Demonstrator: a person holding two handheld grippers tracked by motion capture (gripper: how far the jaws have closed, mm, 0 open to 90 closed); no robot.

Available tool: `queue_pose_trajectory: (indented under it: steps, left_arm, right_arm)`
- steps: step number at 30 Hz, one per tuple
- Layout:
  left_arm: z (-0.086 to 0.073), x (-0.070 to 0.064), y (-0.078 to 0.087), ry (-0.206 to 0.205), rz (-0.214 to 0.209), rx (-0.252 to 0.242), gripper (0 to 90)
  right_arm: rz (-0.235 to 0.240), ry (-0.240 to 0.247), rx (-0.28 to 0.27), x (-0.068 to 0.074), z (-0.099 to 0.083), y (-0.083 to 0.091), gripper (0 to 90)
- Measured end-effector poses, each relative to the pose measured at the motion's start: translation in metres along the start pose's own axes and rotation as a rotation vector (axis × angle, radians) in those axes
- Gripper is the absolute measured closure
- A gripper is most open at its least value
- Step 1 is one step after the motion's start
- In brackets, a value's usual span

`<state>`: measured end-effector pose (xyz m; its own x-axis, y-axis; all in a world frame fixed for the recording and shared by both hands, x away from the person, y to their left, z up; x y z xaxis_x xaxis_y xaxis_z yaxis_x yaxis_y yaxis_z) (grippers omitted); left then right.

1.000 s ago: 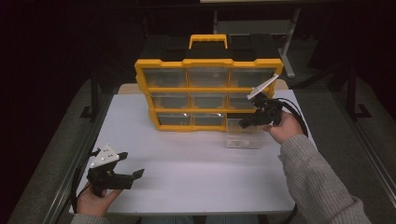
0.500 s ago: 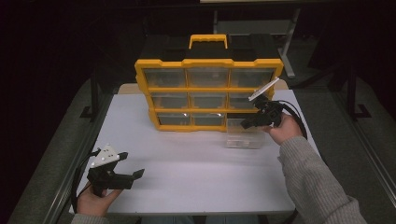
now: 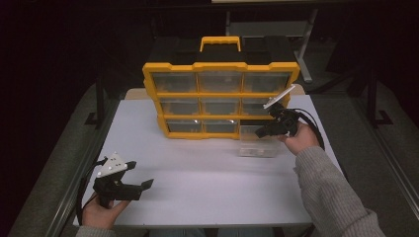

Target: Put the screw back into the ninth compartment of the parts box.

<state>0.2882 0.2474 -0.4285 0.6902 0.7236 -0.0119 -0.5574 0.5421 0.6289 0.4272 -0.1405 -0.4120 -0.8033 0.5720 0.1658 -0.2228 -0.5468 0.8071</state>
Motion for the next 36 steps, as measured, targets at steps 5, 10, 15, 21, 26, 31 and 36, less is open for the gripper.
queue_pose_trajectory:
  steps: [5, 10, 15, 21, 26, 31, 36]
  left_arm:
    - [-0.001, 0.0, -0.001, -0.001, -0.001, 0.007, 14.9]
    - [0.0, 0.0, -0.001, -0.005, 0.001, 0.002, 14.9]
    - [0.0, -0.001, -0.002, 0.003, 0.0, 0.0, 14.9]
    - [-0.001, -0.001, -0.001, -0.004, 0.001, 0.015, 14.9]
    - [0.0, -0.001, -0.003, -0.003, 0.003, 0.012, 14.9]
    - [0.0, -0.001, -0.003, 0.0, 0.002, 0.014, 14.9]
    - [0.0, -0.002, -0.005, 0.009, 0.001, 0.005, 14.9]
  right_arm:
    - [0.0, -0.002, -0.009, -0.001, -0.002, 0.0, 83.7]
    - [-0.003, -0.002, -0.027, 0.0, -0.002, 0.005, 81.8]
    - [-0.002, -0.024, -0.063, 0.003, -0.002, 0.017, 78.1]
    - [-0.007, -0.027, -0.092, 0.007, -0.004, 0.03, 72.6]
    - [-0.009, -0.036, -0.112, 0.01, -0.008, 0.039, 64.0]
    - [-0.028, -0.036, -0.145, 0.013, -0.014, 0.049, 54.8]
    - [-0.052, -0.034, -0.169, 0.015, -0.023, 0.058, 47.0]
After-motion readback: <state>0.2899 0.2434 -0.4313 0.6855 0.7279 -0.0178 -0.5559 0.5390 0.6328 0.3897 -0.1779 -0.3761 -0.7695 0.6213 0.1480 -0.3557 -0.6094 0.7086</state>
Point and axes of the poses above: each handheld gripper's, and its own axes: y roughly backward along the jaws, z roughly out of its top, x roughly to its left, the point moved 8 cm from there along -y, roughly forward along the jaws, and after that the axes turned 2 degrees about -z, right-handed, at the moved point
